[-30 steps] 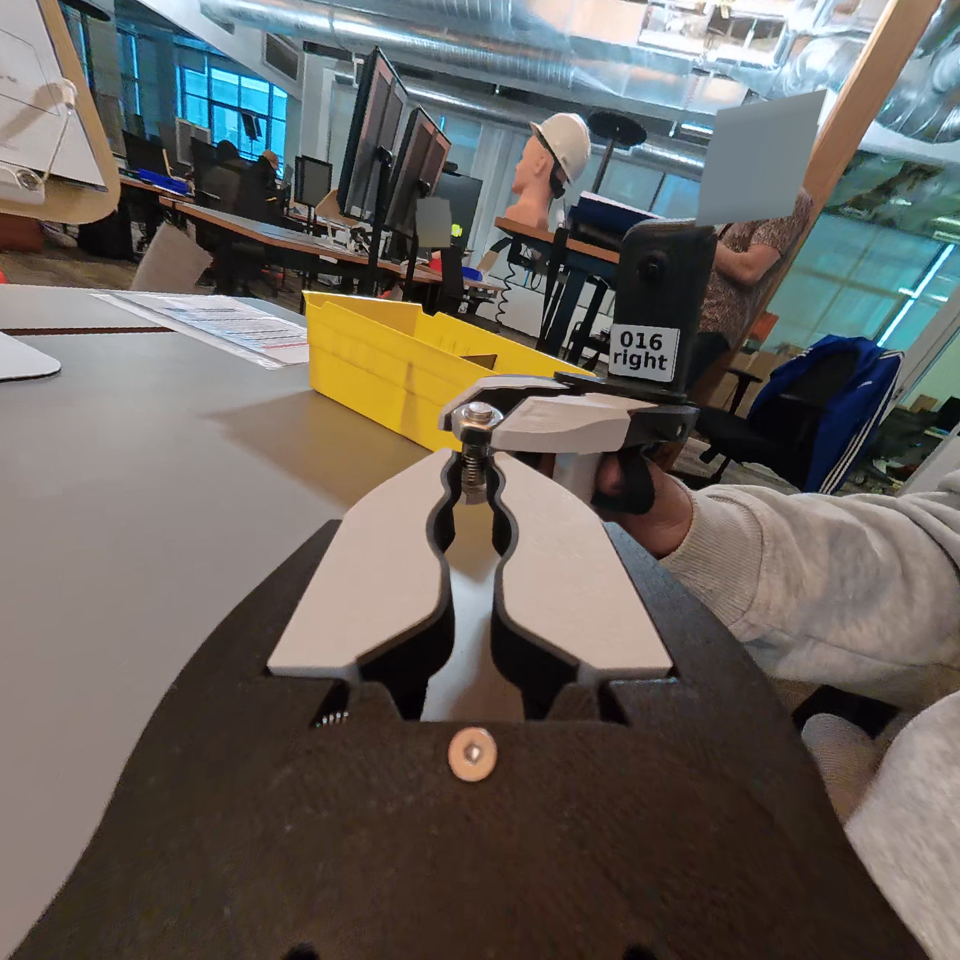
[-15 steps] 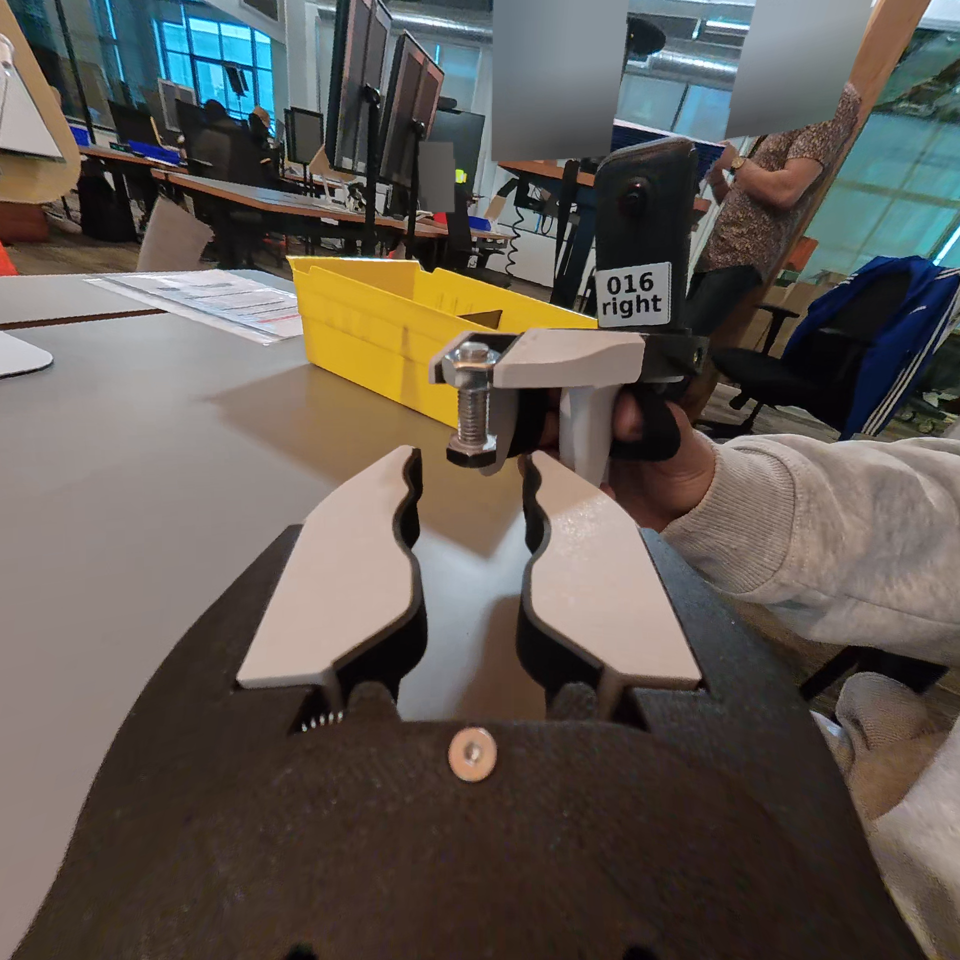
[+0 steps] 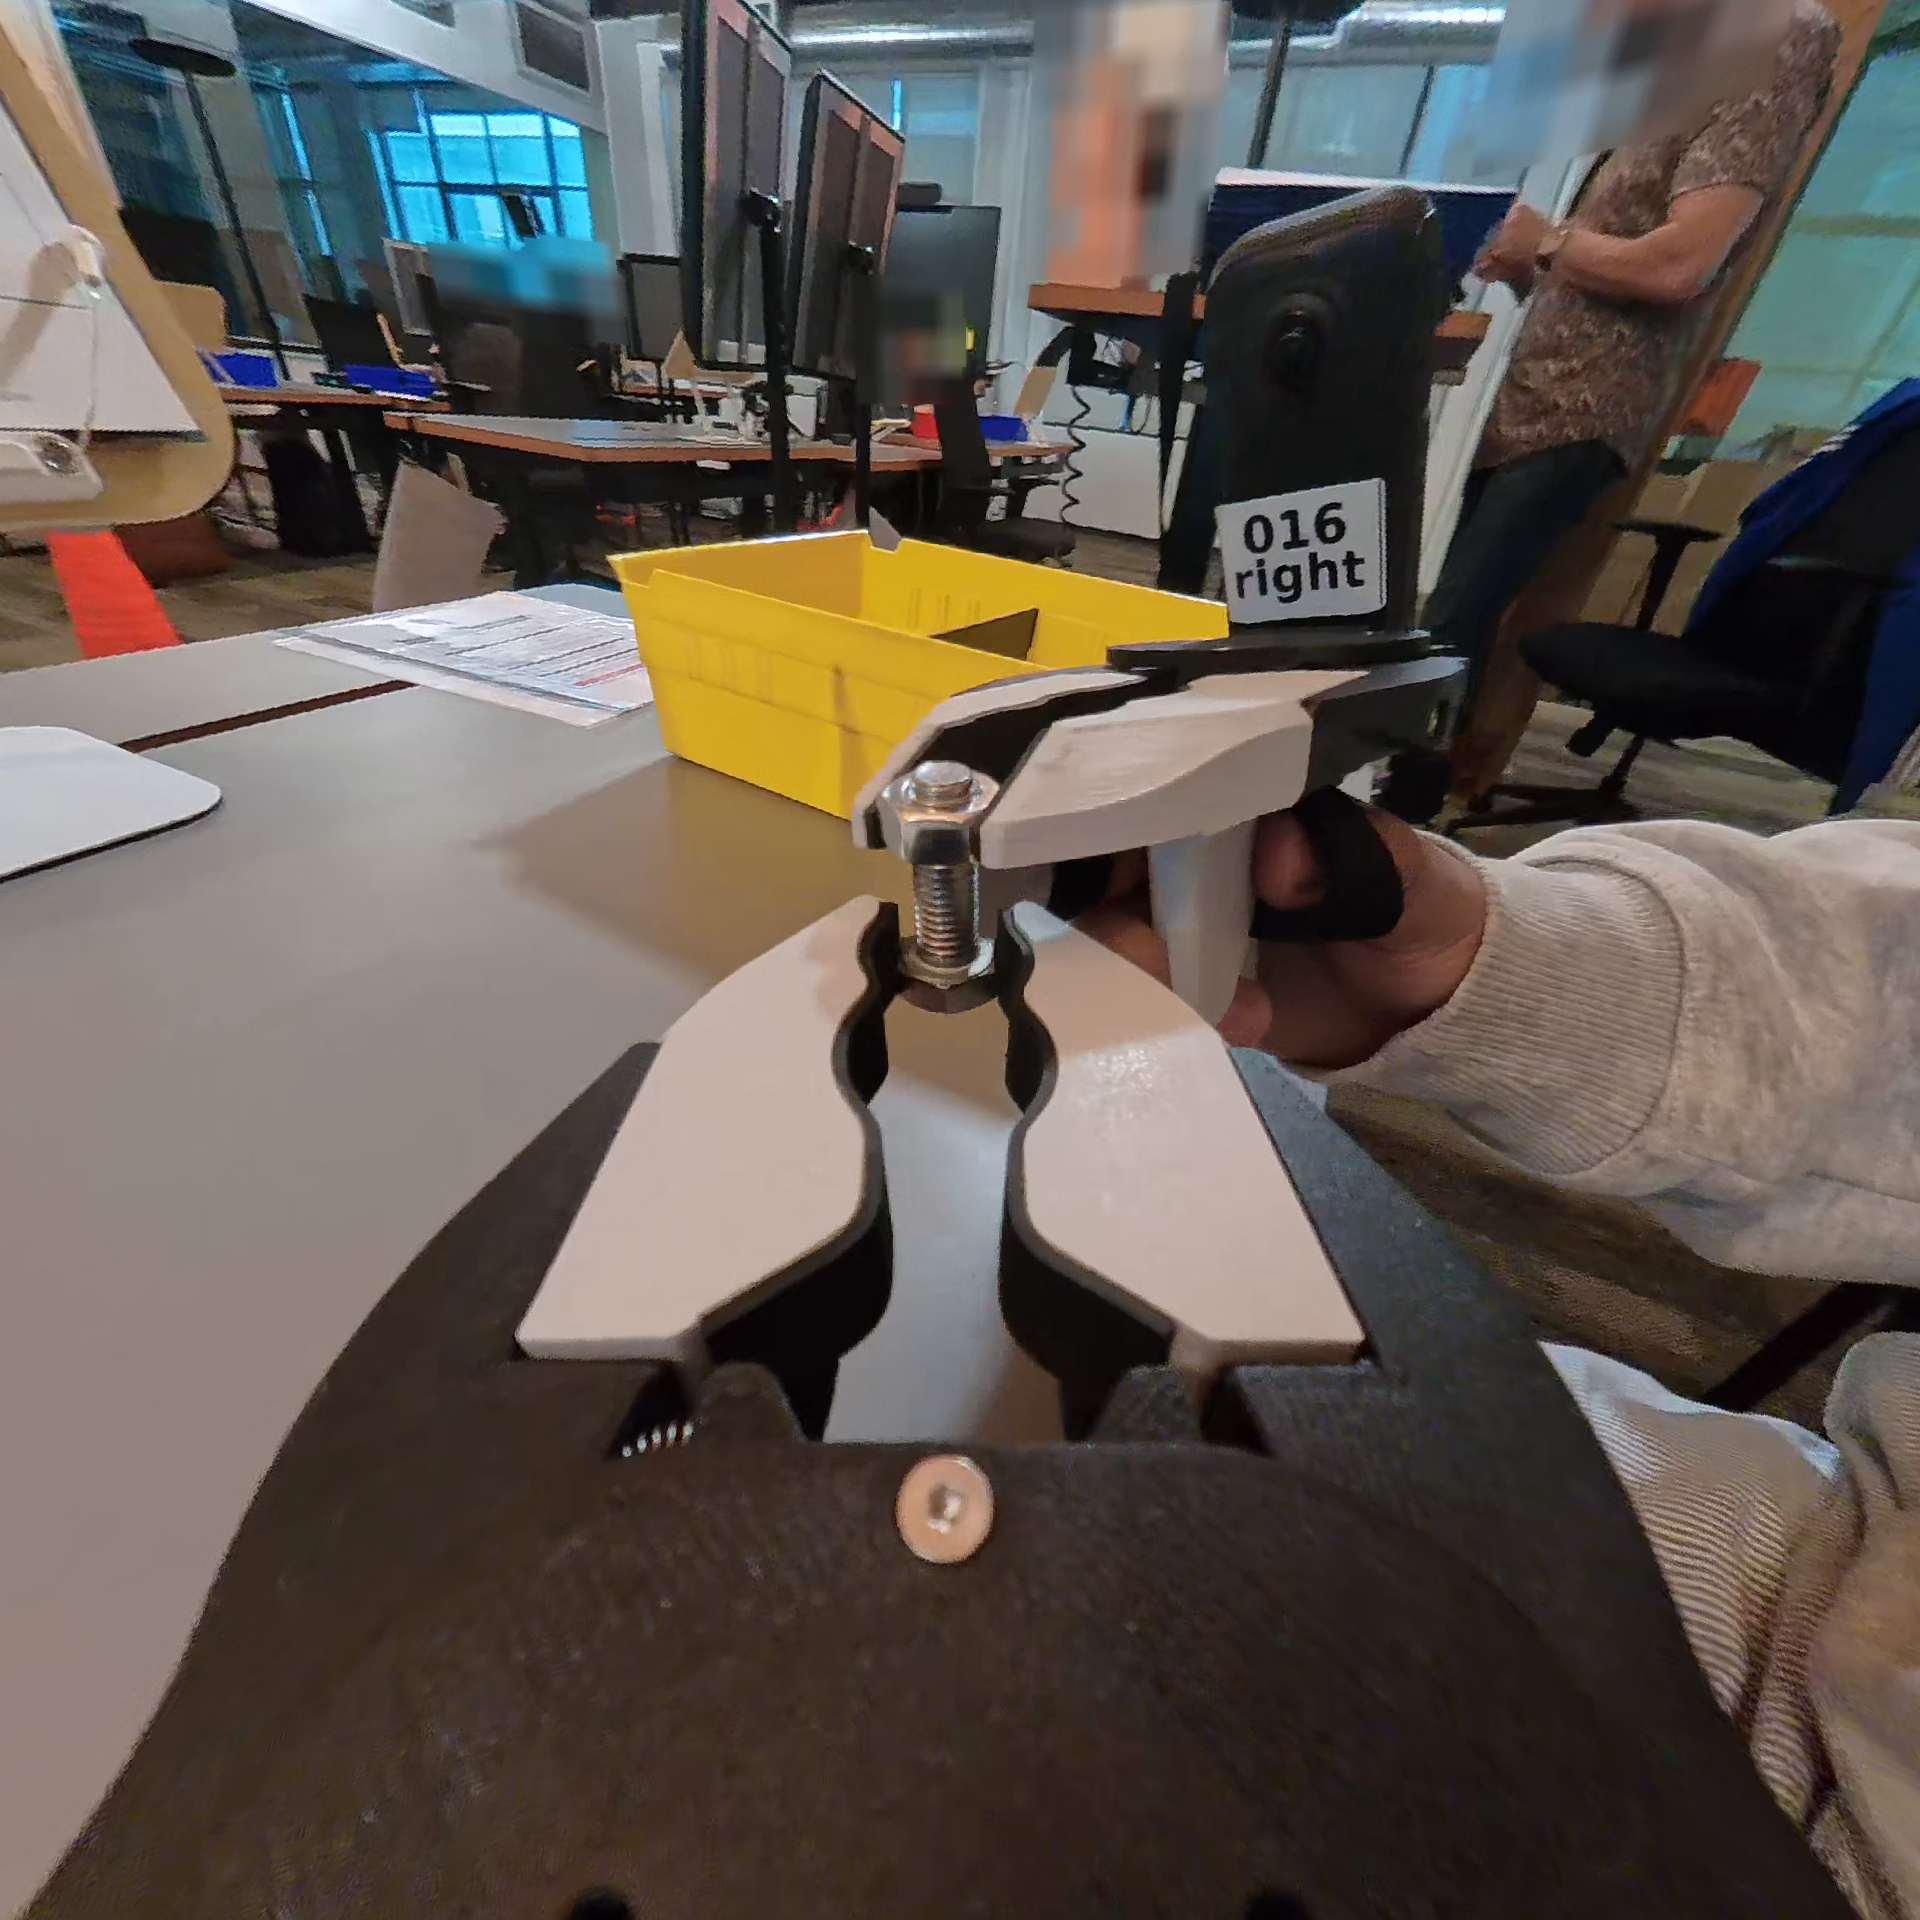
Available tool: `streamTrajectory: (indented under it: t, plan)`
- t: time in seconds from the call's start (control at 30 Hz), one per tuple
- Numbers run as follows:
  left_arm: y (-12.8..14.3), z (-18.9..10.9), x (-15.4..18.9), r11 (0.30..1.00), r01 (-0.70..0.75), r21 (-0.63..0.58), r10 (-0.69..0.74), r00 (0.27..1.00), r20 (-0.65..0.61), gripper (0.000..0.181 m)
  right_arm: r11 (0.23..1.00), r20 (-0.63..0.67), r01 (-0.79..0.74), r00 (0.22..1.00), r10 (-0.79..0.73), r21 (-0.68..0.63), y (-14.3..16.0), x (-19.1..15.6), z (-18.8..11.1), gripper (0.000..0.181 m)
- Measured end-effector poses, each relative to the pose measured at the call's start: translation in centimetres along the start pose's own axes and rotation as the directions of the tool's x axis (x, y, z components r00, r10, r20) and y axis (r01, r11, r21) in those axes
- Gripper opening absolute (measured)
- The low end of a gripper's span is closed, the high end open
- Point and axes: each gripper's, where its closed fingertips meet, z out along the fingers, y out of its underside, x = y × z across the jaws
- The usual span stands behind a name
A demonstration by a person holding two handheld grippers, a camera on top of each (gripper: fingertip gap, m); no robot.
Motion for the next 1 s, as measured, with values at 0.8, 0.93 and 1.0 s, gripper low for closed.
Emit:
streamTrajectory:
  t: [0.8,0.93,1.0]
  plan:
    - [0.0,0.0,-1.7,1.0,0.022,-0.008,-0.021,0.996,0.083,0.018,0.999,-0.045,0.039,0.998,-0.038,0.031,-0.2,0.9,-0.1,0.032]
    - [-0.1,-0.1,-1.6,1.0,0.026,-0.007,-0.026,0.996,0.083,0.018,0.998,-0.062,0.047,0.997,-0.045,0.03,-0.1,1.1,-0.2,0.034]
    - [0.0,-0.1,-1.6,1.0,0.025,-0.01,-0.024,0.996,0.081,0.018,0.999,-0.064,0.042,0.997,-0.04,0.029,-0.1,1.2,-0.3,0.035]
